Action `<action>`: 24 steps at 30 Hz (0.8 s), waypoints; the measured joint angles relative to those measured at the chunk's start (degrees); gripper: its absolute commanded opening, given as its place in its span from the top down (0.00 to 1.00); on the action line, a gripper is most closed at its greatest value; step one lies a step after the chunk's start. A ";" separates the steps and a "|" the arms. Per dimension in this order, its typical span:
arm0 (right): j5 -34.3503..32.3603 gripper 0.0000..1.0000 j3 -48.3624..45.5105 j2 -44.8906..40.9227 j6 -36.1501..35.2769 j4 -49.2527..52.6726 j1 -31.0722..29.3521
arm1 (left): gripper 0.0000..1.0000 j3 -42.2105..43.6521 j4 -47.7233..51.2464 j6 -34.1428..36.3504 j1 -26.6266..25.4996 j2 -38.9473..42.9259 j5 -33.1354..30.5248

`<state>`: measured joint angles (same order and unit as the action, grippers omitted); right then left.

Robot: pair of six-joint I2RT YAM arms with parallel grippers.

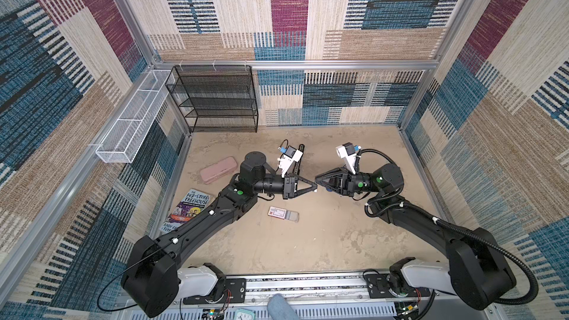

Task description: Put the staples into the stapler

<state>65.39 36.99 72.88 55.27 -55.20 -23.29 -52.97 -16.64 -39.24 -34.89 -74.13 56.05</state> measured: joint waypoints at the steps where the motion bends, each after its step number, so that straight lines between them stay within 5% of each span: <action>1: 0.00 0.74 0.00 -0.04 0.00 0.00 0.00 | 1.00 0.00 0.00 0.00 0.00 0.00 0.00; 11: -0.26 0.77 0.26 -0.22 -0.17 0.79 0.00 | 1.00 0.26 -0.24 -0.22 0.00 0.00 0.04; 24: -0.81 0.67 1.07 -0.81 -1.60 3.30 -0.04 | 1.00 0.31 -0.52 -1.29 0.00 -0.04 0.00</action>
<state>64.58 38.06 72.07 53.67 -51.90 -23.33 -52.66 -17.17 -40.53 -34.89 -74.17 56.05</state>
